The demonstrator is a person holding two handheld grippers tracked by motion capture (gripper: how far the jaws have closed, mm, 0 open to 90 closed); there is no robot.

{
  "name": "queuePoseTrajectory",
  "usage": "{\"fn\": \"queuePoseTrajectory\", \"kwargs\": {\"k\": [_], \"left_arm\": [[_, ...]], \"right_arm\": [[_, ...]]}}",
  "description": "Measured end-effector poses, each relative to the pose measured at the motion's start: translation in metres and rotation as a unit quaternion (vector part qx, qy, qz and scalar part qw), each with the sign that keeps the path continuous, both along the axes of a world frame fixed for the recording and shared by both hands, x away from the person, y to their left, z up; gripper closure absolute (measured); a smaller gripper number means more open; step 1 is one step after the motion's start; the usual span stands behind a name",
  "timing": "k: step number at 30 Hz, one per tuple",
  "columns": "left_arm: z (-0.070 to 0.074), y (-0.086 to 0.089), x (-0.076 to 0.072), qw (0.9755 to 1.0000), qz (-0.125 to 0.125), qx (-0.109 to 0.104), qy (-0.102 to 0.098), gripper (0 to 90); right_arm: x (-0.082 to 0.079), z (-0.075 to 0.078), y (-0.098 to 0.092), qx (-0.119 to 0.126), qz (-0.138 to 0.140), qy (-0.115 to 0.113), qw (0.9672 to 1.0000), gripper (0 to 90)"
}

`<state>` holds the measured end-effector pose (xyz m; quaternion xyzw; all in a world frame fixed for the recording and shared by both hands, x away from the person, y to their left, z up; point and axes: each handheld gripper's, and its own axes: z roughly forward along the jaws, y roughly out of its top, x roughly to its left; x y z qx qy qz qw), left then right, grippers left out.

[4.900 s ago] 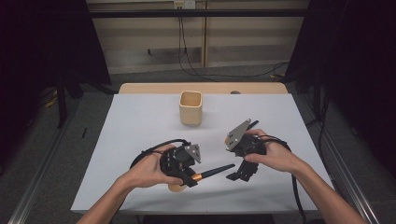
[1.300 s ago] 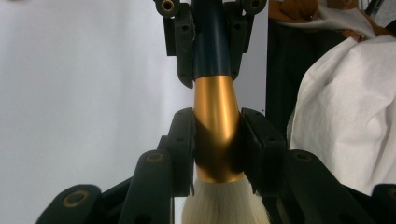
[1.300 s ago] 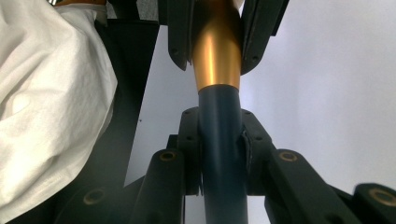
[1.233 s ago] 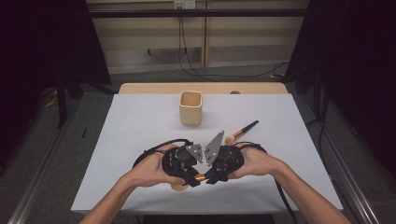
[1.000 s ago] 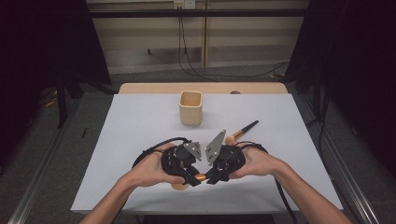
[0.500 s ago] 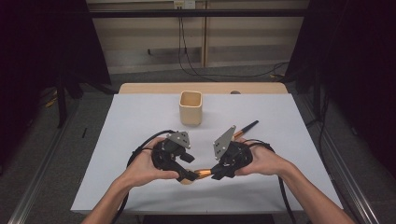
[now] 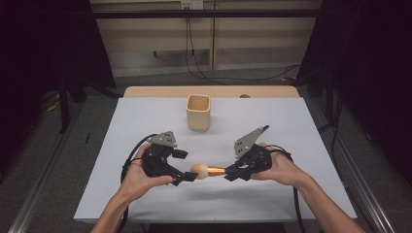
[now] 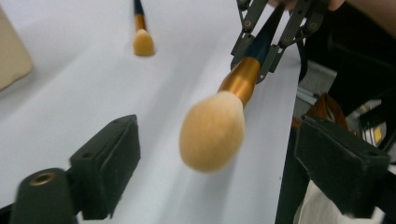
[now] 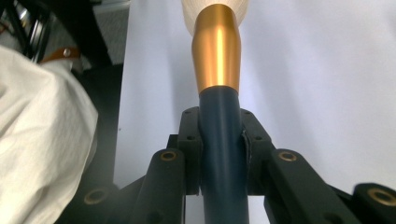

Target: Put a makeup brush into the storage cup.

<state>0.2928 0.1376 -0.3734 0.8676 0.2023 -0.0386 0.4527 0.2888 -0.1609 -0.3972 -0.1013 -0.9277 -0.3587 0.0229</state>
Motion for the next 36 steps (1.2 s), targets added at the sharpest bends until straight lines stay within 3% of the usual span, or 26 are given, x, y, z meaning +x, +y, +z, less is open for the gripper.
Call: {"fn": "queuePoseTrajectory", "kwargs": {"k": [5, 15, 23, 27, 29, 30, 31, 36], "left_arm": [[-0.003, 0.010, -0.003, 0.9995, 0.019, -0.027, -0.001, 4.5], [-0.014, 0.012, -0.002, 0.9976, 0.046, -0.052, 0.001, 3.3], [-0.015, 0.008, -0.005, 0.9937, 0.068, -0.087, -0.020, 4.3], [-0.015, 0.010, -0.005, 0.9914, 0.077, -0.102, -0.025, 4.4], [-0.015, 0.011, -0.004, 0.9901, 0.081, -0.111, -0.029, 4.7], [-0.015, 0.011, -0.003, 0.9896, 0.083, -0.114, -0.030, 4.7], [-0.015, 0.010, -0.003, 0.9894, 0.084, -0.115, -0.029, 4.7], [-0.015, 0.010, -0.001, 0.9867, 0.088, -0.135, -0.025, 5.3]], "right_arm": [[-0.001, 0.001, -0.010, 0.032, -0.030, -0.005, 0.9990, 74.7], [-0.002, 0.004, -0.018, 0.084, -0.063, -0.013, 0.9944, 74.7], [0.005, 0.010, -0.010, 0.126, -0.070, -0.018, 0.9894, 74.7], [0.013, 0.004, -0.014, 0.187, -0.090, -0.009, 0.9783, 74.7], [0.015, 0.004, -0.012, 0.174, -0.092, -0.016, 0.9803, 74.7], [0.019, 0.004, -0.012, 0.194, -0.101, -0.011, 0.9758, 74.7], [0.022, 0.005, -0.011, 0.205, -0.101, -0.010, 0.9734, 74.7], [0.023, 0.003, -0.003, 0.225, -0.101, -0.020, 0.9688, 74.7]]}}
